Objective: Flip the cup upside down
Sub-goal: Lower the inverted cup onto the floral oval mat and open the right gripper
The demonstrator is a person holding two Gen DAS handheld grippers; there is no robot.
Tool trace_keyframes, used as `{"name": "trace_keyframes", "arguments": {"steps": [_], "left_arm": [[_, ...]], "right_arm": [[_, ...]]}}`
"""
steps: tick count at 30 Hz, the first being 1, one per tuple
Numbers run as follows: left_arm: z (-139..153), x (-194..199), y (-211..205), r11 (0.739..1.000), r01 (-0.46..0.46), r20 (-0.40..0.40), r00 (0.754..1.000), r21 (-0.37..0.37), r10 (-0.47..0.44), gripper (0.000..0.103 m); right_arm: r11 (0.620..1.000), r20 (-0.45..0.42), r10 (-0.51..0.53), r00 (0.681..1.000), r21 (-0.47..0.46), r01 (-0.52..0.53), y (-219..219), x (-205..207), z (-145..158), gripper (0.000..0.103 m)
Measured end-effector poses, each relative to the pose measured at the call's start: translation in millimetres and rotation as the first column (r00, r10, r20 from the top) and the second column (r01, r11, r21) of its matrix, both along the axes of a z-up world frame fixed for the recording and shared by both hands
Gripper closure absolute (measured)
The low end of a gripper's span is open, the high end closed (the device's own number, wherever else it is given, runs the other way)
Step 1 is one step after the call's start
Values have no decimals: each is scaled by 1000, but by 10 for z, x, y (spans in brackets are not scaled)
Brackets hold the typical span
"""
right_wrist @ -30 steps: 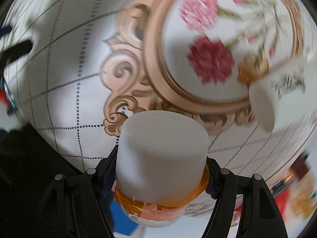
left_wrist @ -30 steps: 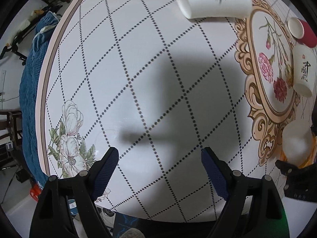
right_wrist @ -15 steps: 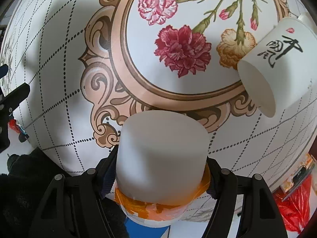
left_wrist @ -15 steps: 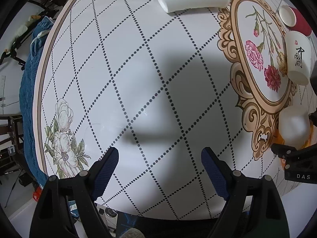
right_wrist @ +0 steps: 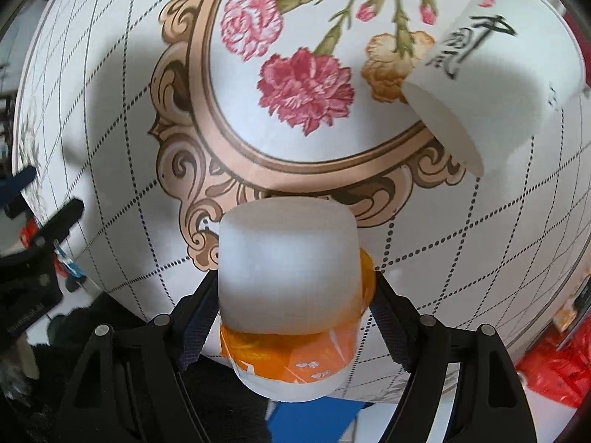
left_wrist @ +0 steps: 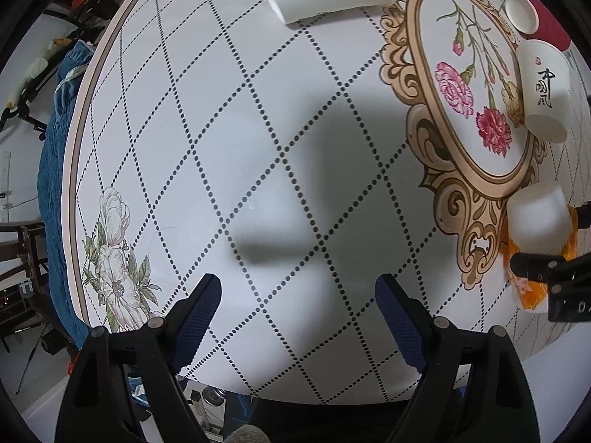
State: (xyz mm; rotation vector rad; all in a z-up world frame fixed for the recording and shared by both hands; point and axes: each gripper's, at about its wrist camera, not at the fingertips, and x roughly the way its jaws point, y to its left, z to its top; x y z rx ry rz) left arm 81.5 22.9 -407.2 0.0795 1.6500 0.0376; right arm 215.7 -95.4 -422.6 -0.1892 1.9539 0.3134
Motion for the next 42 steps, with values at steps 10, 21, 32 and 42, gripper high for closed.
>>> {"name": "trace_keyframes", "arguments": {"steps": [10, 21, 32, 42], "left_arm": [[85, 0, -153, 1000, 26, -2, 1000, 12, -26, 18], [-30, 129, 46, 999, -32, -30, 999, 18, 32, 18], [-69, 170, 153, 998, -59, -36, 998, 37, 60, 18], [-45, 123, 84, 999, -16, -24, 1000, 32, 17, 18]], "right_arm": [[994, 98, -91, 991, 65, 85, -232, 64, 250, 30], [929, 454, -350, 819, 279, 243, -345, 158, 905, 30], [944, 710, -314, 630, 303, 129, -23, -8, 856, 30], [962, 683, -263, 682, 239, 132, 9, -333, 736, 29]]}}
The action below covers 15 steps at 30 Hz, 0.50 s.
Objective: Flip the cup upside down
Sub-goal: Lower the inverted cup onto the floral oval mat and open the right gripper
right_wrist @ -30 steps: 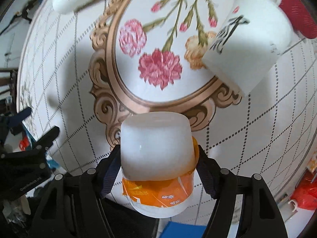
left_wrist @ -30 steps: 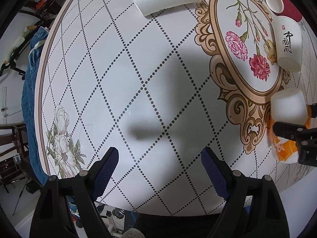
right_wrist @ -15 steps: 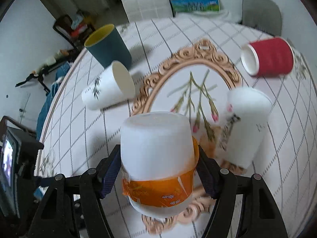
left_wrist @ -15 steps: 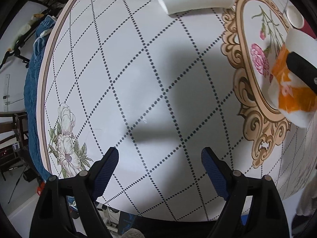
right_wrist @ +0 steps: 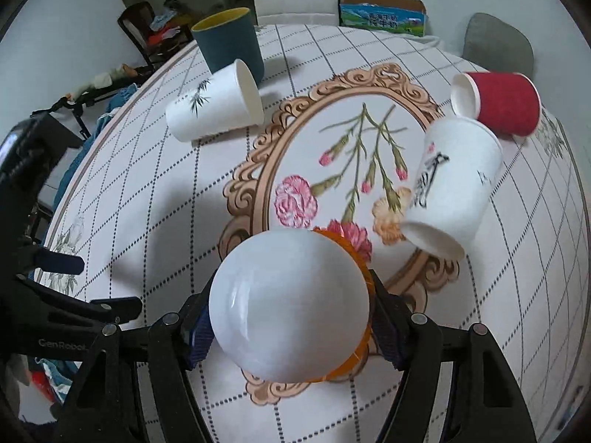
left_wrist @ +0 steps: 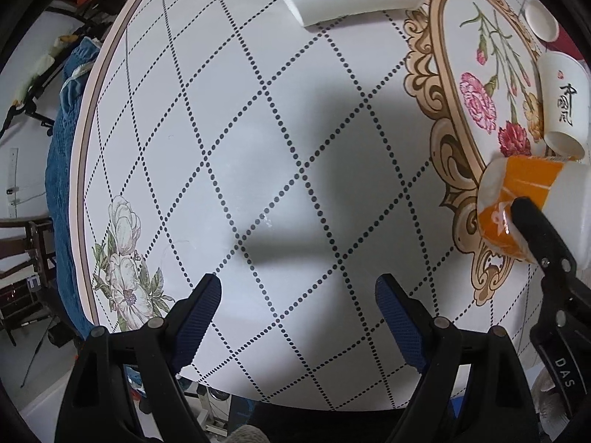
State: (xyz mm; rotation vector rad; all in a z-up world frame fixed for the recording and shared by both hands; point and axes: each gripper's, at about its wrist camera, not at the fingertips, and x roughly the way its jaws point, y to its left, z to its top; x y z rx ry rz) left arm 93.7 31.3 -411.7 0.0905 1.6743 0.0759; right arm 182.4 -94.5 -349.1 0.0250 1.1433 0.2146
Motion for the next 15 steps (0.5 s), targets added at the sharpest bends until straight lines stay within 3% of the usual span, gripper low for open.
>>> {"name": "trace_keyframes", "arguments": {"steps": [7, 11, 13, 15], "left_arm": [[263, -85, -66, 999, 45, 59, 997, -2, -45, 18], [474, -129, -88, 997, 71, 112, 991, 4, -71, 18], [591, -166, -116, 996, 86, 140, 987, 2, -85, 9], [731, -213, -140, 995, 104, 179, 979, 1, -102, 7]], "right_arm": [[995, -81, -95, 992, 23, 97, -47, -33, -2, 28], [985, -102, -166, 981, 27, 169, -134, -136, 123, 12], [979, -104, -201, 974, 16, 204, -180, -218, 234, 10], [971, -104, -239, 965, 5, 241, -239, -311, 354, 10]]}}
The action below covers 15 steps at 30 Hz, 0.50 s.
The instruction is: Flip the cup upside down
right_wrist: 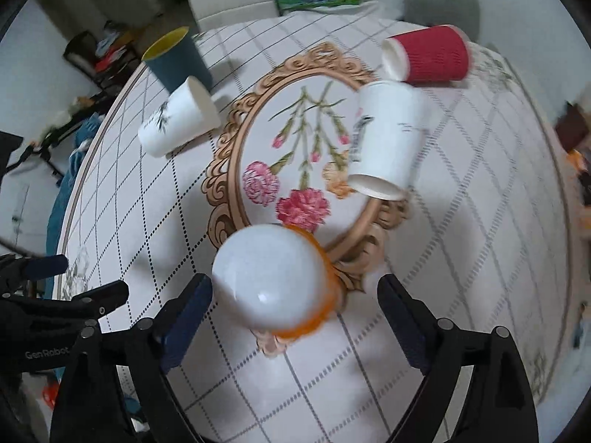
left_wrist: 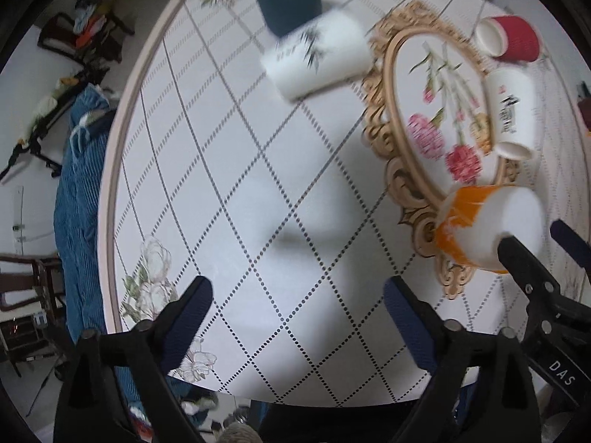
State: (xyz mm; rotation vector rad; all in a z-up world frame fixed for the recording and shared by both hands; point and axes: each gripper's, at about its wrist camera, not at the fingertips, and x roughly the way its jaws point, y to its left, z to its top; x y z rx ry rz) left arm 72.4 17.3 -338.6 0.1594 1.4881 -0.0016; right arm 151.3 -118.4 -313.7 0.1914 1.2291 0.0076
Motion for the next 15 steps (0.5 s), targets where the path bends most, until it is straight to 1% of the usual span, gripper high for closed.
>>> {"name": "trace_keyframes", "arguments": {"steps": [5, 6, 7, 9, 10, 11, 12, 13, 15], "left_arm": [[394, -119, -83, 999, 31, 79, 996, -23, -29, 7], [419, -51, -41, 999, 34, 85, 996, -29, -31, 7], [489, -70, -35, 999, 34, 96, 995, -34, -31, 7], [687, -144, -75, 998, 42, 125, 992, -56, -35, 7], [715, -140, -86, 997, 45, 135, 990, -56, -37, 7], [841, -185, -115, 997, 51, 155, 987, -59, -41, 7], [893, -207, -117, 997, 52, 165, 985, -61, -41, 7], [1022, -251, -136, 996, 53, 182, 982, -67, -40, 7], [1176, -317, -154, 995, 56, 201, 979, -80, -39, 7]], "right_arm": [[992, 16, -111, 994, -53, 111, -190, -250, 404, 6], [989, 21, -128, 992, -74, 129, -222, -297, 493, 6], [984, 29, -144, 989, -98, 146, -254, -359, 592, 6], [979, 46, -160, 986, -117, 165, -311, -444, 764, 6], [978, 56, -167, 984, -121, 172, -342, -489, 868, 6], [977, 62, -169, 984, -123, 176, -368, -525, 953, 6], [976, 70, -168, 983, -127, 176, -389, -569, 1067, 6], [976, 75, -166, 983, -131, 175, -405, -588, 1160, 6], [977, 98, -156, 983, -131, 168, -427, -670, 1373, 6]]}}
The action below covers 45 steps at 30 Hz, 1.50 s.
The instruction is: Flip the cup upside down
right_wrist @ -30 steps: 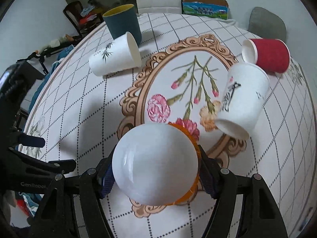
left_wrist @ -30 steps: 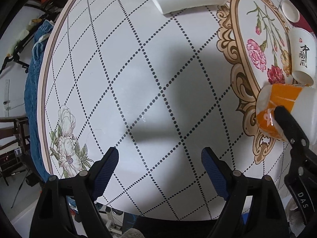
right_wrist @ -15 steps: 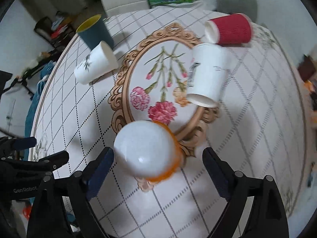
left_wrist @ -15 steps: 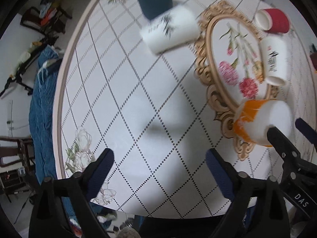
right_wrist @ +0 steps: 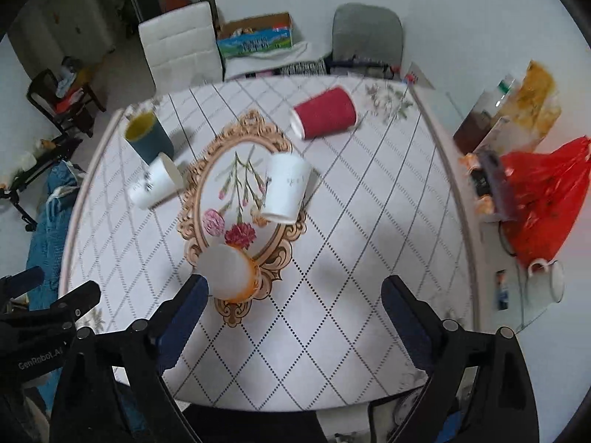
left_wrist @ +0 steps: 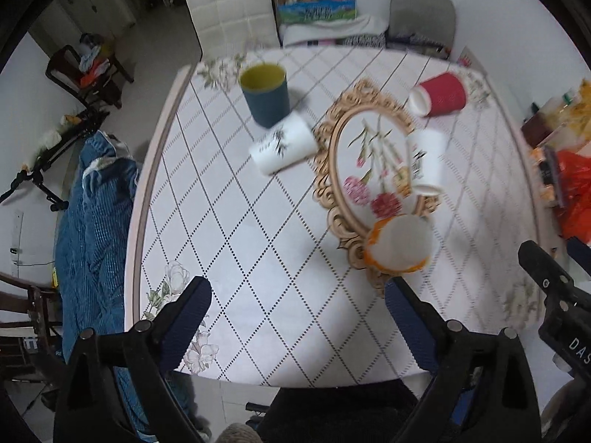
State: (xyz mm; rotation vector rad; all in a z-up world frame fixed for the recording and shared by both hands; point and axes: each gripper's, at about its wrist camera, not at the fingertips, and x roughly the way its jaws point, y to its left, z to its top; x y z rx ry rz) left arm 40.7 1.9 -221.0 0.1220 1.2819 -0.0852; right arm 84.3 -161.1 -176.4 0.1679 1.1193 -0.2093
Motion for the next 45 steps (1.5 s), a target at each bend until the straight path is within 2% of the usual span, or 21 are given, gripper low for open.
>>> {"name": "trace_keyframes", "arguments": {"steps": [8, 15, 21, 30, 45], "left_arm": [[773, -306, -52, 999, -10, 88, 996, -50, 15, 7], [1184, -509, -104, 998, -8, 114, 993, -61, 15, 7], [1432, -610, -131, 997, -17, 112, 993, -75, 25, 7], [1549, -676, -244, 998, -7, 91, 996, -60, 12, 7], [1573, -696, -306, 999, -16, 89, 996, -46, 20, 7]], "right_arm": [[1000, 59, 23, 998, -5, -22, -54, -349, 767, 6], [999, 92, 49, 995, -10, -48, -59, -689, 1294, 6], [998, 117, 59, 991, -8, -59, -82, -843, 1589, 6], [999, 116, 52, 992, 8, -53, -204, -901, 1807, 6], [999, 90, 52, 995, 2, -52, -269, -864, 1800, 6]]}}
